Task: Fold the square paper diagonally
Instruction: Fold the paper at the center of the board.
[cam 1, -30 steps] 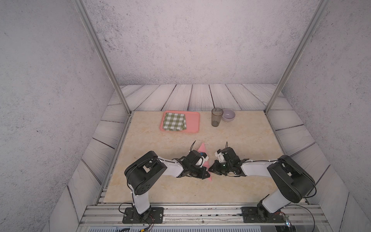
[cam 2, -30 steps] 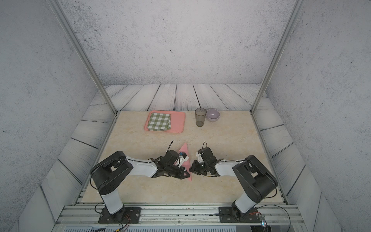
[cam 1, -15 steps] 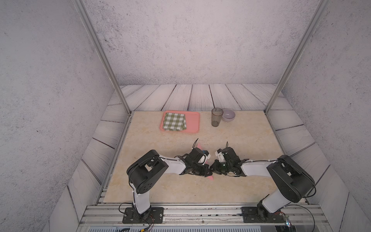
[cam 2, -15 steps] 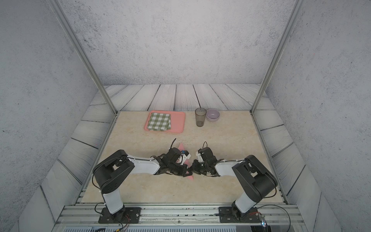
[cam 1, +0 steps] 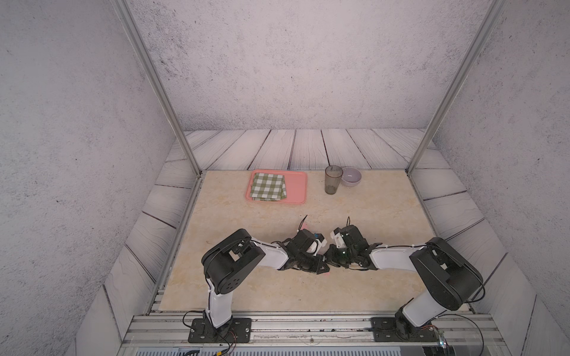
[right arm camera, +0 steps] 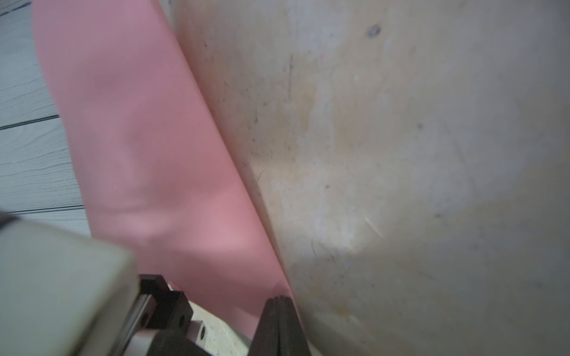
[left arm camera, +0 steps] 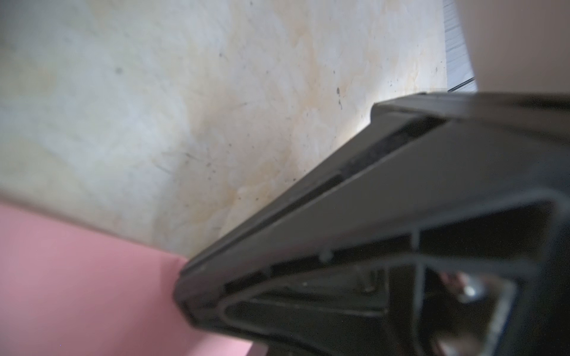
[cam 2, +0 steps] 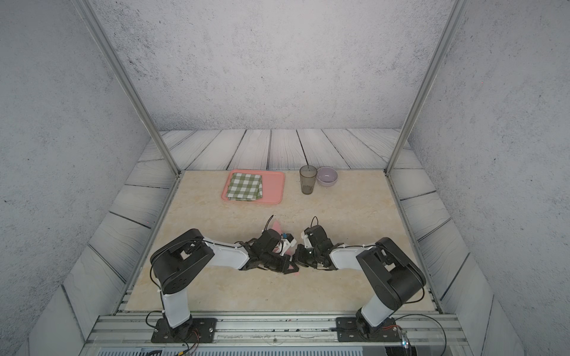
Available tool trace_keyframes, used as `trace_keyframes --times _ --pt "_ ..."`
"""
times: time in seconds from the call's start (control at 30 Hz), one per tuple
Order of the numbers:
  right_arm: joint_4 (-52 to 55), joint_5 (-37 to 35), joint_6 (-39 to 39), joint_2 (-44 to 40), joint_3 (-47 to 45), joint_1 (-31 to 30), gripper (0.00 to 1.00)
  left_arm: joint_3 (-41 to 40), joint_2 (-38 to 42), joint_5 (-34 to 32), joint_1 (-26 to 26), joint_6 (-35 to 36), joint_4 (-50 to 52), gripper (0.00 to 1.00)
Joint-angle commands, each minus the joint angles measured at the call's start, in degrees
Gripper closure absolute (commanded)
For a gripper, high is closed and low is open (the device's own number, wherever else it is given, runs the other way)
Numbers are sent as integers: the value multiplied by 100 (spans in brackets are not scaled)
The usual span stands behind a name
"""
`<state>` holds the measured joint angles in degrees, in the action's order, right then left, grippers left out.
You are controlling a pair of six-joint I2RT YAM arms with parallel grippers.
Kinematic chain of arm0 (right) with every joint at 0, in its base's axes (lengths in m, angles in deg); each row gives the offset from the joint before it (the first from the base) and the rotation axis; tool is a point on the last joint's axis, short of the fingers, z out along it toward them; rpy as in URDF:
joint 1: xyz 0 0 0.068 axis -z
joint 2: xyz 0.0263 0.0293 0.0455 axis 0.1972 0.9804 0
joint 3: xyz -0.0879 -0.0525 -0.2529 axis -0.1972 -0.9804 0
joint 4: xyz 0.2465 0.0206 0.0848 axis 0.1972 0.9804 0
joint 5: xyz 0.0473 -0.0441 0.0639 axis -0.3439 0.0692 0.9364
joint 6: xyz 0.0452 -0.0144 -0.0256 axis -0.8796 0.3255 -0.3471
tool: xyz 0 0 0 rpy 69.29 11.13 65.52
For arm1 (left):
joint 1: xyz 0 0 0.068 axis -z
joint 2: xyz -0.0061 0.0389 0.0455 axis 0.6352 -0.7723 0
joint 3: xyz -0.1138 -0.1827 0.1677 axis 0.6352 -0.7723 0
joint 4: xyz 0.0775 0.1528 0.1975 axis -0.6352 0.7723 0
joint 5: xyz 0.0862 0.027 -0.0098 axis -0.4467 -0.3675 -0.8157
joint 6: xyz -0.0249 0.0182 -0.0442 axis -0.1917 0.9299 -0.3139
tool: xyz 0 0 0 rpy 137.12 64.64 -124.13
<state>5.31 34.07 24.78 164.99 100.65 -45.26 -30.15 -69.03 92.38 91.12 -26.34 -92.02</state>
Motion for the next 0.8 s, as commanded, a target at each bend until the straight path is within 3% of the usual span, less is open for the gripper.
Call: trace_keyframes --times 0.0,0.43,0.57,0.77 --pt "718 -494 157 289 106 22 92 -266 -357 -82 132 57 324 100" --pt "1435 -233 608 633 1286 257 87 -400 -384 280 153 195 38 100" --pt "1089 -62 710 47 1009 541 87 -423 -247 296 152 294 24 100" --pt "2156 49 1545 -620 1502 542 83 -784 -210 657 156 26 -1121 100"
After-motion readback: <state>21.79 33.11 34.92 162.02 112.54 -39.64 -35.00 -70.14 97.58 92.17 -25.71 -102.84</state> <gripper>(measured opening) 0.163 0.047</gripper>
